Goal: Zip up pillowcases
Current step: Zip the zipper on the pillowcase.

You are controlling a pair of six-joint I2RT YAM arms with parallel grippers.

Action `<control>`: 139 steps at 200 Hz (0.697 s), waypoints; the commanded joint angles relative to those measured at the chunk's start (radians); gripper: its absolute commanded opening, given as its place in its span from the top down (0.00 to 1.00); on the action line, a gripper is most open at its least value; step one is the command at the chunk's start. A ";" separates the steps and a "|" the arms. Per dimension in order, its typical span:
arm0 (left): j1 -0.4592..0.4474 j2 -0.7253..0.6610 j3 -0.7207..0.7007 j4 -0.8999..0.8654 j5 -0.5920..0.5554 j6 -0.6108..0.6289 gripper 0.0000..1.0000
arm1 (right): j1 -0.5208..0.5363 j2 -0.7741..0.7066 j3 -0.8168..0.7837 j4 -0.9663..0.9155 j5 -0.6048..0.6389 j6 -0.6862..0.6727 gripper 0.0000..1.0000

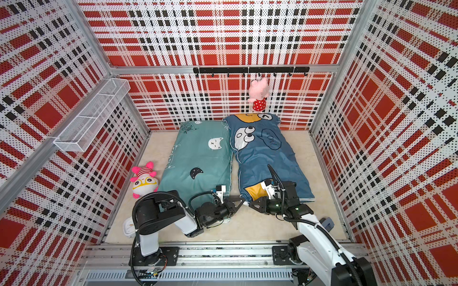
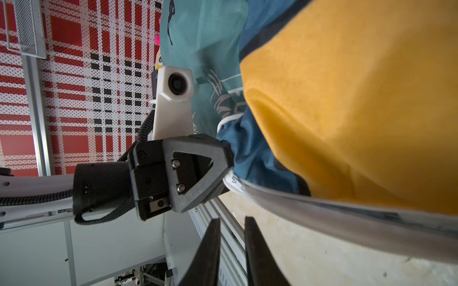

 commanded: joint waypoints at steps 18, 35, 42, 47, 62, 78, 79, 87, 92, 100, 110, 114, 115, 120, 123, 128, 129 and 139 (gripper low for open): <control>-0.001 0.017 -0.026 0.089 0.016 -0.016 1.00 | 0.006 0.040 -0.026 0.147 -0.032 0.051 0.79; -0.001 0.027 -0.025 0.096 0.018 -0.020 1.00 | 0.006 0.053 -0.039 0.202 -0.038 0.078 0.79; -0.001 0.028 -0.024 0.102 0.019 -0.025 1.00 | 0.005 0.058 -0.040 0.208 -0.037 0.081 0.79; -0.001 0.032 -0.024 0.109 0.019 -0.028 1.00 | 0.006 0.061 -0.040 0.209 -0.037 0.081 0.79; 0.000 0.043 -0.023 0.127 0.020 -0.036 1.00 | 0.006 0.070 -0.040 0.217 -0.039 0.080 0.79; -0.001 0.050 -0.017 0.132 0.023 -0.039 1.00 | 0.005 0.077 -0.043 0.223 -0.038 0.080 0.78; -0.001 0.053 -0.016 0.131 0.023 -0.039 1.00 | 0.006 0.076 -0.043 0.225 -0.038 0.080 0.77; -0.002 0.054 -0.013 0.131 0.025 -0.039 1.00 | 0.006 0.079 -0.046 0.235 -0.038 0.084 0.77; -0.003 0.055 -0.012 0.130 0.026 -0.040 1.00 | 0.005 0.081 -0.049 0.239 -0.040 0.087 0.77; -0.003 0.057 -0.010 0.132 0.025 -0.043 1.00 | 0.006 0.087 -0.049 0.243 -0.041 0.090 0.77; -0.003 0.060 -0.011 0.138 0.023 -0.045 1.00 | 0.006 0.094 -0.051 0.238 -0.040 0.087 0.77; -0.002 0.061 -0.010 0.141 0.023 -0.046 1.00 | 0.005 0.097 -0.051 0.235 -0.038 0.082 0.77; -0.002 0.061 -0.010 0.141 0.023 -0.046 1.00 | 0.006 0.097 -0.051 0.235 -0.036 0.081 0.77; -0.001 0.061 -0.011 0.144 0.022 -0.048 1.00 | 0.006 0.099 -0.053 0.230 -0.030 0.077 0.77; -0.001 0.062 -0.009 0.145 0.022 -0.048 1.00 | 0.006 0.102 -0.053 0.228 -0.027 0.074 0.77; 0.000 0.064 -0.007 0.144 0.022 -0.048 1.00 | 0.005 0.103 -0.055 0.229 -0.023 0.070 0.77; -0.001 0.064 -0.008 0.144 0.022 -0.048 1.00 | 0.005 0.102 -0.055 0.229 -0.023 0.070 0.77; -0.001 0.067 -0.005 0.144 0.022 -0.051 1.00 | 0.006 0.110 -0.063 0.245 -0.027 0.078 0.77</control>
